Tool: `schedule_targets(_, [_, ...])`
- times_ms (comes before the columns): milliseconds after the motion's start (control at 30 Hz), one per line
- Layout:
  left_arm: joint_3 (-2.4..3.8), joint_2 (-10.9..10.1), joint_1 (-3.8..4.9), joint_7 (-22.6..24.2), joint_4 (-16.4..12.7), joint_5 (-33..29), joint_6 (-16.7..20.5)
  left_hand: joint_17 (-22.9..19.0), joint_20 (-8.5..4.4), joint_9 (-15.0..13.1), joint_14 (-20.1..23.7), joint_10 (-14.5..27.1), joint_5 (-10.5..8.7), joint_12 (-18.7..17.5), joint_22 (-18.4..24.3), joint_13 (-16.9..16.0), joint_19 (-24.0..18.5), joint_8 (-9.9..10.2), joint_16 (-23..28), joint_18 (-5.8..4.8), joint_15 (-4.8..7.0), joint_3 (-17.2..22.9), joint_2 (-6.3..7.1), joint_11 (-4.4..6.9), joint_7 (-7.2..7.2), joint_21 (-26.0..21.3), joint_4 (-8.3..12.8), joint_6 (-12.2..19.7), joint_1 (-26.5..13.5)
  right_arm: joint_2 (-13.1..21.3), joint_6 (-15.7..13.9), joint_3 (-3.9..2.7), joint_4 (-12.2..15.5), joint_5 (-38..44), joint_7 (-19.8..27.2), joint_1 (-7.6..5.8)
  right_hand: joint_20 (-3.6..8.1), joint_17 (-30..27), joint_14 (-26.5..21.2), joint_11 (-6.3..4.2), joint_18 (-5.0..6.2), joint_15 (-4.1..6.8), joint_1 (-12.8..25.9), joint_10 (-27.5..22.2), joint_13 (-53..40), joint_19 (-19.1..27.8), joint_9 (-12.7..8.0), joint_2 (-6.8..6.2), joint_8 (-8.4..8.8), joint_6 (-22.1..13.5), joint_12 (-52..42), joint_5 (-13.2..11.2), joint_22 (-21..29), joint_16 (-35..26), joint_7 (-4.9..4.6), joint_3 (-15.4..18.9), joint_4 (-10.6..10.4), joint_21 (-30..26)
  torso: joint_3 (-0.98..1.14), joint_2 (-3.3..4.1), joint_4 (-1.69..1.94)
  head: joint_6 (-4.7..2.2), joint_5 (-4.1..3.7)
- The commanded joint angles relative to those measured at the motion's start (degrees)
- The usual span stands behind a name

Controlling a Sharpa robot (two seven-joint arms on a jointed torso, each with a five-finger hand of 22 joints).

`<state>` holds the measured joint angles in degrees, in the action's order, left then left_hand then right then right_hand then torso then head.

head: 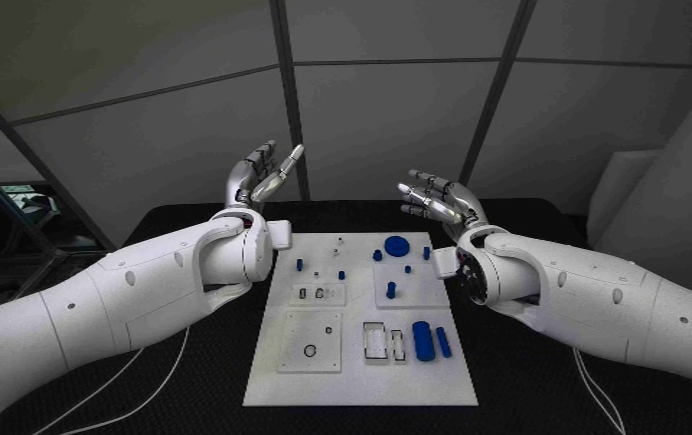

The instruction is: Assemble the parts on the task board

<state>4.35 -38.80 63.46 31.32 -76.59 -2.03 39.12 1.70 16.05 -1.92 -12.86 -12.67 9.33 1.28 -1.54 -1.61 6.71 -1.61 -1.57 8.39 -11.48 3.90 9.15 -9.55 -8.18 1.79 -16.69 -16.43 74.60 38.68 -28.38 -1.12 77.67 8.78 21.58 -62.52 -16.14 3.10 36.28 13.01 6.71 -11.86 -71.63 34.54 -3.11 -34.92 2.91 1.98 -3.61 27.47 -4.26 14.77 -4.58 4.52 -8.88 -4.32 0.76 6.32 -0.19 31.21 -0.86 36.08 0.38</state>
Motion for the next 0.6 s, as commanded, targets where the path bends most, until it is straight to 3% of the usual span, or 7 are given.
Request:
schedule_targets(33, [0.06,0.09,0.11,2.17,0.06,-0.28,-2.36,0.29,0.57,-0.15,-2.30,-1.42,0.15,0.52,-0.45,-0.18,1.66,-0.48,-0.53,0.28,-0.69,0.44,-0.49,-0.77,-3.92,0.84,-0.30,-1.16,1.16,-0.60,8.79,-0.17,-1.26,5.66,-4.01,-0.33,0.20,0.73,19.51,-2.20,3.93,2.65,-7.35,20.61,-0.68,-11.19,1.64,0.03,-3.87,22.50,-3.68,0.50,-1.94,3.44,-4.62,-2.14,4.86,5.31,-0.01,0.00,-0.03,0.01,0.00])
schedule_targets(167, [0.06,0.09,0.11,2.17,0.06,-0.28,-2.36,1.39,0.84,-0.66,-13.05,-8.19,-0.18,1.59,-2.19,-0.81,8.90,-1.32,-2.89,-0.81,-1.81,1.61,-2.36,-3.11,-5.47,4.19,-0.06,-5.89,2.19,-0.87,9.78,-0.22,-1.81,6.25,-4.48,-0.44,1.90,0.69,24.64,-3.59,3.87,4.42,-7.81,25.40,-0.41,-14.96,1.19,-0.63,-3.75,26.64,-3.04,0.46,-2.68,3.72,-3.24,-4.69,6.34,7.69,-0.01,0.00,-0.03,0.01,0.00])
schedule_targets(200, [0.03,-2.21,0.10,1.85,-0.82,-1.04,-5.11,1.92,0.76,-0.98,-18.30,-12.52,-0.28,2.46,-3.58,-1.24,14.81,-1.92,-4.21,-0.66,-1.49,1.90,-2.88,-3.97,-6.00,6.88,0.10,-8.67,2.62,0.81,3.39,-0.25,-3.72,32.32,-4.00,-1.11,2.20,0.70,25.48,-3.83,3.87,4.66,-7.70,26.24,-0.40,-15.43,1.10,-0.80,-3.62,27.33,-2.74,0.47,-2.79,3.63,-3.09,-5.36,6.55,8.06,-0.07,0.28,0.06,0.82,-0.35])
schedule_targets(267, [0.03,-2.87,0.10,1.89,-1.44,-1.05,-5.44,2.79,0.60,-1.58,-27.77,-20.78,-0.45,4.22,-5.86,-1.93,24.85,-3.17,-6.62,-0.09,-1.02,2.19,-3.65,-4.68,-6.28,11.66,0.46,-14.36,3.36,0.74,3.63,-0.25,-4.27,36.12,-4.58,-1.62,2.89,0.85,27.48,-4.46,3.91,5.29,-7.65,28.09,-0.44,-16.59,1.05,-1.20,-3.52,28.63,-2.48,0.51,-3.14,3.80,-2.81,-6.60,7.05,8.98,0.00,0.50,0.08,0.84,-0.29])
schedule_targets(367, [0.02,-3.74,0.09,1.76,-2.35,-0.75,-5.83,3.30,0.49,-2.38,-34.16,-32.83,-0.60,7.05,-7.10,-2.81,30.86,-4.95,-8.63,1.32,0.49,2.28,-4.59,-3.39,-6.62,14.95,1.27,-22.52,4.15,0.68,4.27,-0.25,-4.79,40.83,-5.56,-2.21,3.65,0.96,29.43,-4.95,3.86,5.93,-7.36,29.81,-0.43,-17.79,1.00,-1.70,-3.29,29.84,-1.99,0.52,-3.64,3.83,-2.49,-7.89,7.46,10.13,0.00,0.81,0.22,0.87,-0.46])
schedule_targets(467, [0.00,-4.87,0.08,1.53,-3.69,-0.26,-6.06,3.86,-0.26,-3.02,-39.96,-37.86,-0.63,8.34,-8.29,-2.71,36.64,-6.74,-10.14,2.19,2.15,1.91,-5.26,-2.00,-5.83,18.22,2.36,-31.55,4.51,0.63,5.14,-0.26,-5.07,45.94,-6.95,-2.89,4.54,1.11,31.72,-5.44,3.72,6.63,-6.57,31.56,-0.44,-19.18,0.92,-2.52,-2.59,30.99,-0.86,0.46,-4.62,3.53,-2.30,-9.52,7.81,12.11,-0.10,1.29,0.37,0.73,-0.60])
schedule_targets(600, [0.00,-6.15,0.05,1.13,-5.62,0.30,-6.30,4.92,-1.96,-2.61,-45.72,-42.29,-0.64,8.53,-9.41,-2.41,41.45,-6.93,-10.91,2.19,3.76,1.47,-6.04,-0.65,-4.74,21.25,3.84,-35.11,4.85,0.53,6.12,-0.26,-5.23,52.95,-9.54,-4.06,6.40,2.01,35.51,-6.14,3.57,7.97,-6.18,34.07,-0.51,-22.22,0.95,-3.34,-1.97,32.61,0.02,0.62,-7.63,3.98,-1.66,-10.44,8.29,17.40,-0.24,2.15,0.79,0.75,-0.93])
